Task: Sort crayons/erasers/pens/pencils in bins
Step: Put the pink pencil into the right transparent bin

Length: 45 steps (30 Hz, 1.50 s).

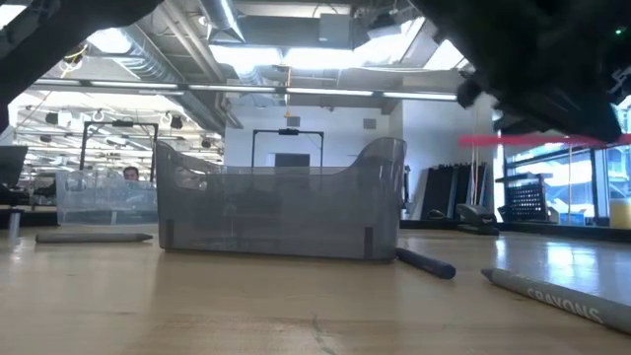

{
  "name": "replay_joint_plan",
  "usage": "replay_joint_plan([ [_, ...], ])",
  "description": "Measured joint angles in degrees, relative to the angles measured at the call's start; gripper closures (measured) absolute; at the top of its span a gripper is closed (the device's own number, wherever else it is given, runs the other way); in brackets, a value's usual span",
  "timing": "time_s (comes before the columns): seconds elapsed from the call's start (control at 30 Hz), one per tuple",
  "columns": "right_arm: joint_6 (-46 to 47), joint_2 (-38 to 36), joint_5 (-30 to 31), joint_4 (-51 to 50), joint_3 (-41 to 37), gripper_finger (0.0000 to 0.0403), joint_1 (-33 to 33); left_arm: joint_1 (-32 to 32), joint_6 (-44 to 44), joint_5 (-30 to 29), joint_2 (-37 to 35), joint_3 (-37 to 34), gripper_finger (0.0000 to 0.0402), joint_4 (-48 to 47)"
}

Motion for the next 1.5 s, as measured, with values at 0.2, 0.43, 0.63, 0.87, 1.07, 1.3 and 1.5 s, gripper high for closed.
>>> replay_joint_plan([
  [0.2,3.0,0.0,2.7,-0.6,0.0,0.0232,0.0,1.7,1.0,-0.5,-3.6,0.0,0.0389,-5.1],
  [0.43,4.1,0.0,5.8,-1.0,0.0,0.0232,0.0,5.3,7.9,-0.8,-6.7,-0.3,0.0396,-5.8],
  [0.63,4.1,0.0,7.6,-1.7,0.0,0.0232,0.0,10.7,8.9,4.9,-9.4,-2.6,0.0399,-10.9],
  [0.87,4.3,-0.7,8.3,-1.7,0.0,0.0232,0.0,17.3,11.1,9.5,-12.9,-7.8,0.0399,-11.0],
  [1.07,4.4,-0.6,8.3,-1.2,0.0,0.0232,0.0,23.4,13.5,12.8,-17.7,-15.1,0.0396,-10.8],
  [1.3,5.9,-0.6,8.3,-1.5,0.0,0.0232,0.0,33.9,14.5,16.3,-24.6,-27.1,0.0397,-0.8],
  [1.5,6.9,0.1,7.9,-1.5,0.0,0.0232,0.0,43.1,21.1,19.2,-25.1,-32.6,0.0392,0.2],
])
